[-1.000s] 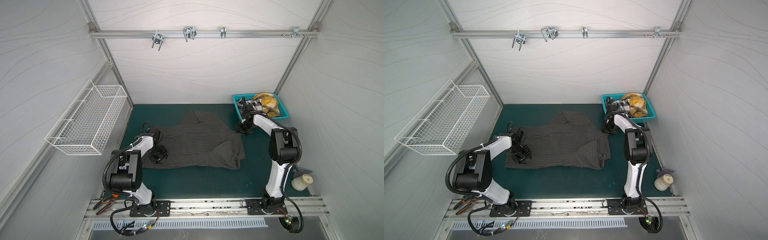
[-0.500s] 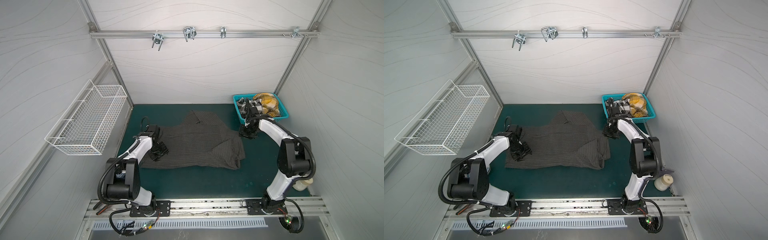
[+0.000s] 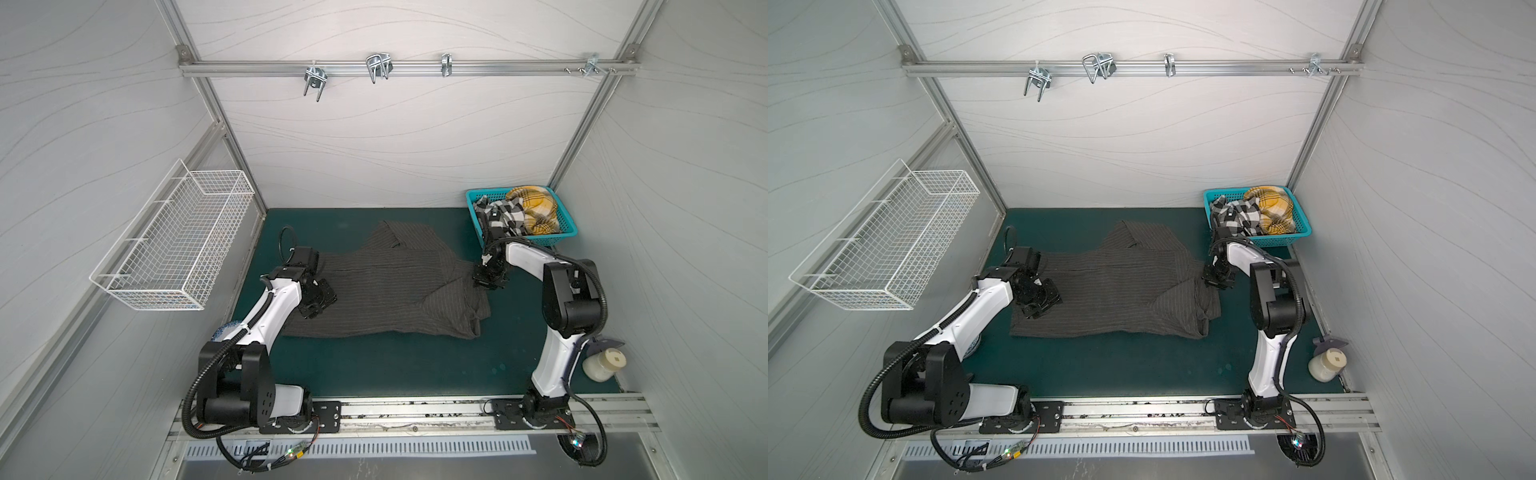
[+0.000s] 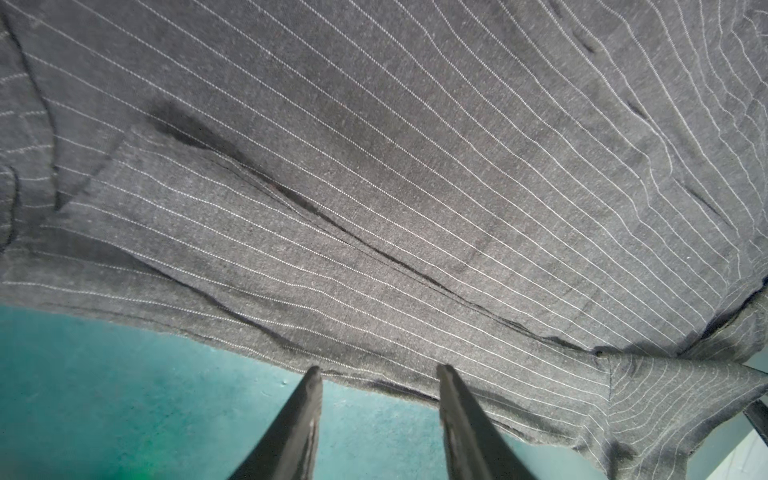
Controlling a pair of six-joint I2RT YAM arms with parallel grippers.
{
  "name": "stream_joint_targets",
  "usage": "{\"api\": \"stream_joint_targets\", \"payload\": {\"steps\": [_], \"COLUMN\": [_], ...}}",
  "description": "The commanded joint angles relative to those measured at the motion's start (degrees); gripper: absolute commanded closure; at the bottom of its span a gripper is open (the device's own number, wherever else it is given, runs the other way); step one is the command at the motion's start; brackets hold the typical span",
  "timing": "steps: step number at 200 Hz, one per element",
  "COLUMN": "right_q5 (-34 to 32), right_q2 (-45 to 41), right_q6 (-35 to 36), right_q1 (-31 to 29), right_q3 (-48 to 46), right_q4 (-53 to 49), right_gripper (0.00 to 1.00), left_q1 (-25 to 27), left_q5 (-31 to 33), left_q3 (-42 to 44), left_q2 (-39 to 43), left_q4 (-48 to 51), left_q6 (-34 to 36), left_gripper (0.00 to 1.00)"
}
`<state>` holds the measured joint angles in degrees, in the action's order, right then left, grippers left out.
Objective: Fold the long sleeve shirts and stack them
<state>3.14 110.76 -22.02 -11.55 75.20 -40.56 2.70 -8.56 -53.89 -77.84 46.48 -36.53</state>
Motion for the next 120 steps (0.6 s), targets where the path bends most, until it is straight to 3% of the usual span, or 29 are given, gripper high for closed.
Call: {"api": "stream_joint_targets", "payload": {"steps": [1,22,52,120], "right_q5": [0.5,0.1,-1.4,-6.6], "right_q2": [1.4,1.5,0.5,-8.1], "right_q6": [0.6,1.1,1.9,3.1], "right_q1": [-0.3,-0.3,-0.3,-2.3], "right_q3": [1.7,2.8,5.1,18.8], "right_q4": [0.3,-0.4,-2.6,-11.1], "right_gripper": [0.81,0.93,1.00,1.00], "left_q1": [0.3,0.3,0.2,0.2], "left_q5": [0.9,1.3,1.1,1.6], "left_q3": [-0.8,-0.2,0.3,0.7], "left_q2": [0.1,-0.4,-1.1,-1.9], "left_q4": [-0.2,-0.5,-1.1,-1.3], "left_q6": [1.1,1.0,1.0,2.0], "left_gripper": [0.56,0.57,0.58,0.58]}}
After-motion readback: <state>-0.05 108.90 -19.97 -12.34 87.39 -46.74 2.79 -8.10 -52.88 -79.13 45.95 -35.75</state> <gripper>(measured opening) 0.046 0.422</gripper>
